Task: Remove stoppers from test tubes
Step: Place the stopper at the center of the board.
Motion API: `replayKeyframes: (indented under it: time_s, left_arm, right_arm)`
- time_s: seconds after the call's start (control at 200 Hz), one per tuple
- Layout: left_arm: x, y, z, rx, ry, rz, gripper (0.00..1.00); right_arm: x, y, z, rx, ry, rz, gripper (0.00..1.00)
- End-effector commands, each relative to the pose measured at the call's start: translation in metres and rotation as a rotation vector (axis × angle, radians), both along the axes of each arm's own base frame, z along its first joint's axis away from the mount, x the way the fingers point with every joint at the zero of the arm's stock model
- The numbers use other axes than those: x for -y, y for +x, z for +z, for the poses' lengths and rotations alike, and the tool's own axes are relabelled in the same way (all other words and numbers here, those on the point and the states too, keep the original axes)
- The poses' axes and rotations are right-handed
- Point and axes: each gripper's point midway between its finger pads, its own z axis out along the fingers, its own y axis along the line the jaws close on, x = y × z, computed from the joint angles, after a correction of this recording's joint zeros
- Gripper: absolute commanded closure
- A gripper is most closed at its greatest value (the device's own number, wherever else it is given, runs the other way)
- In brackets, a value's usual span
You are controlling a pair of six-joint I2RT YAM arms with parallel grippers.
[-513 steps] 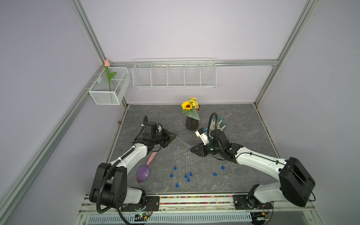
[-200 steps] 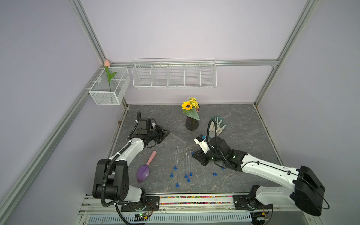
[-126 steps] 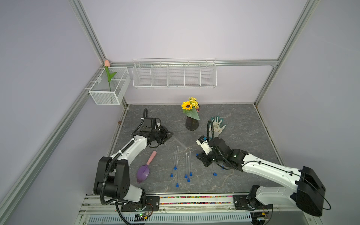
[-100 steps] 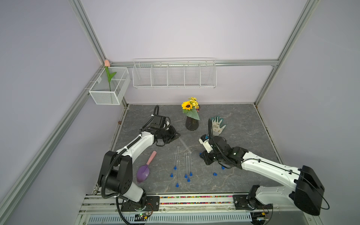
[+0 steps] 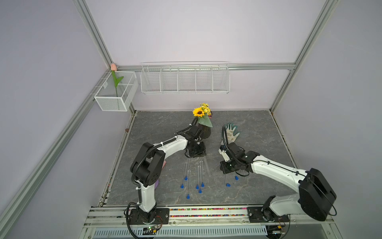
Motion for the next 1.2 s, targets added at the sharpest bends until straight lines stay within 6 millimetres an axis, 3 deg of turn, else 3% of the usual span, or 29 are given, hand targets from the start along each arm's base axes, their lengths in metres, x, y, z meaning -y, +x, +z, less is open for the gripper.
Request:
replayKeyframes:
  time_s: [0.0,0.25,0.585,0.95,1.2]
  left_arm:
    - [0.012,-0.002,-0.004,0.007,0.017,-0.023,1.00]
    - [0.033,-0.009,-0.018,-0.014,0.015,-0.044,1.00]
    - [0.042,-0.015,-0.034,-0.046,0.018,-0.049,0.98]
    - [0.043,-0.017,-0.038,-0.054,0.015,-0.046,0.95]
    - [0.044,-0.018,-0.039,-0.057,0.010,-0.048,0.91]
  right_arm:
    - [-0.005,0.000,-0.011,-0.051,0.031,-0.009,0.86]
    - [-0.014,0.002,-0.030,-0.096,0.057,-0.013,0.85]
    - [-0.014,-0.004,-0.052,-0.147,0.055,-0.026,0.82]
    - [-0.012,-0.003,-0.056,-0.151,0.043,-0.037,0.65]
    - [-0.008,-0.006,-0.050,-0.141,0.044,-0.042,0.61]
